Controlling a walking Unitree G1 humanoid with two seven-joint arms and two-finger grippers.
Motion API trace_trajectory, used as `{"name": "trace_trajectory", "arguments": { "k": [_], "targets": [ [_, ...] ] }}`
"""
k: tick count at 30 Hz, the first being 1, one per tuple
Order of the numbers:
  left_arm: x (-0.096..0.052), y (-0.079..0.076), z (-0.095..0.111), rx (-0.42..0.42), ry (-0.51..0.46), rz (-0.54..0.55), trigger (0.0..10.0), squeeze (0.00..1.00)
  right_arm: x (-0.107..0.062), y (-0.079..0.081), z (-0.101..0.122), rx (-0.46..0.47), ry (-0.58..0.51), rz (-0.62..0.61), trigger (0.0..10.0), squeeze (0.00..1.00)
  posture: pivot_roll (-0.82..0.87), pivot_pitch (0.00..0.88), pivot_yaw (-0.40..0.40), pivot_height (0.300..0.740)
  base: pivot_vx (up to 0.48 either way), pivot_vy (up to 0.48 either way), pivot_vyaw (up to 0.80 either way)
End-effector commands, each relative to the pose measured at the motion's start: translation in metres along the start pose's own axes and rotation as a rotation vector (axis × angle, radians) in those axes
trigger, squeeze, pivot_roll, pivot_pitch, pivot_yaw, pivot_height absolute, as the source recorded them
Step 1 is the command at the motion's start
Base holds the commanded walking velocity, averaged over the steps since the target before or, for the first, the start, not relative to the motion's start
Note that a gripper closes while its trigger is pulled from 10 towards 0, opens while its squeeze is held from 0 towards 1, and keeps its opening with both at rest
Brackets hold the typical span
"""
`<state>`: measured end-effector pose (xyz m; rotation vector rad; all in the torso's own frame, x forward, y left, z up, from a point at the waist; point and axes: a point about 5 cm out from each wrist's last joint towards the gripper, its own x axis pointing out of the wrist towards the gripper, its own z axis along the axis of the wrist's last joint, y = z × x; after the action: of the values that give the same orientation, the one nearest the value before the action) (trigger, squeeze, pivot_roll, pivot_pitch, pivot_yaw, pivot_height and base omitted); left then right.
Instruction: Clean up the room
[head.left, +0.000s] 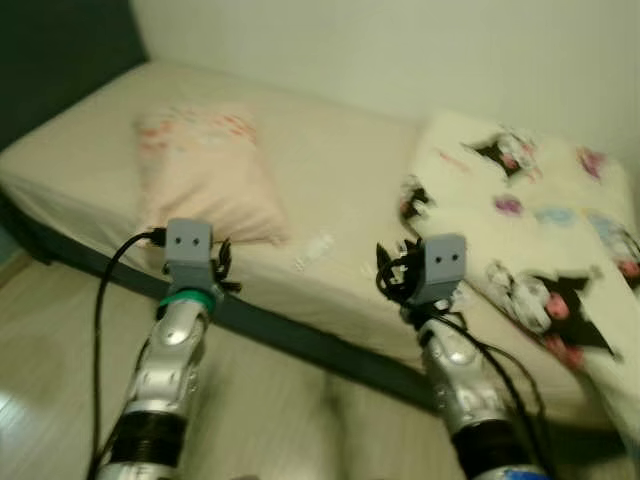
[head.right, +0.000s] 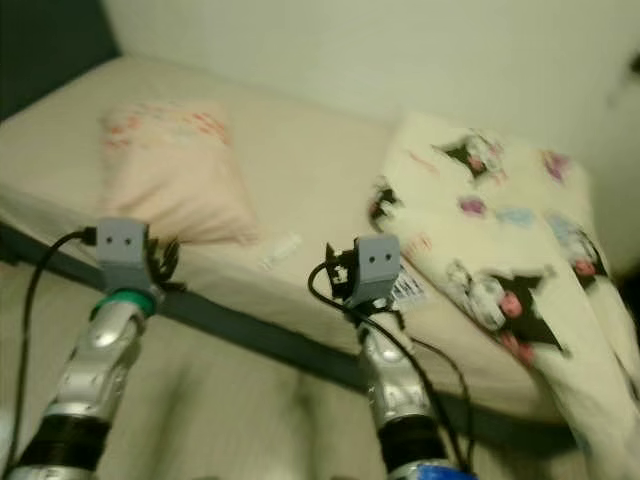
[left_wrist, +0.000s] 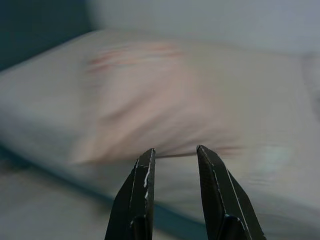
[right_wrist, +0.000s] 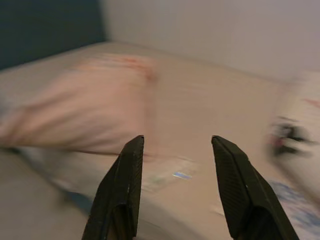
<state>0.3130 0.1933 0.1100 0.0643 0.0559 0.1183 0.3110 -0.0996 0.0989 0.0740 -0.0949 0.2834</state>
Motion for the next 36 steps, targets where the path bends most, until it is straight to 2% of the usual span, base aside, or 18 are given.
{"name": "trace_trajectory", "arguments": {
  "k": [1,15,25,32,36],
  "targets": [
    [-0.0006,-0.0129,-0.0034,-0.009,0.018,-0.034,10.0,0.00,-0.0050,-0.0134,-0.0023,-0.009,0.010,-0.035,10.0,0.00,-0.01,0.011,-0.009,0.740,0.315,0.000,0.64],
    [-0.0004,-0.0121,-0.0024,-0.009,0.008,-0.030,10.0,0.00,-0.0050,-0.0112,-0.0006,0.016,-0.005,-0.023,10.0,0.00,-0.01,0.012,-0.009,0.740,0.000,0.000,0.00],
    [-0.0003,-0.0122,-0.0007,-0.002,-0.007,-0.031,10.0,0.00,-0.0050,-0.0107,-0.0005,0.010,-0.005,-0.016,10.0,0.00,-0.01,0.012,-0.009,0.740,0.451,0.000,0.00],
    [-0.0004,-0.0121,-0.0005,0.000,-0.008,-0.029,10.0,0.00,-0.0053,-0.0107,-0.0008,0.008,-0.001,-0.016,10.0,0.00,-0.01,0.012,-0.009,0.740,0.480,0.000,0.75],
    [-0.0003,-0.0120,-0.0005,0.000,-0.008,-0.027,10.0,0.00,-0.0053,-0.0106,-0.0005,0.012,-0.005,-0.014,10.0,0.00,-0.01,0.012,-0.009,0.740,0.442,0.000,0.00]
  ]
}}
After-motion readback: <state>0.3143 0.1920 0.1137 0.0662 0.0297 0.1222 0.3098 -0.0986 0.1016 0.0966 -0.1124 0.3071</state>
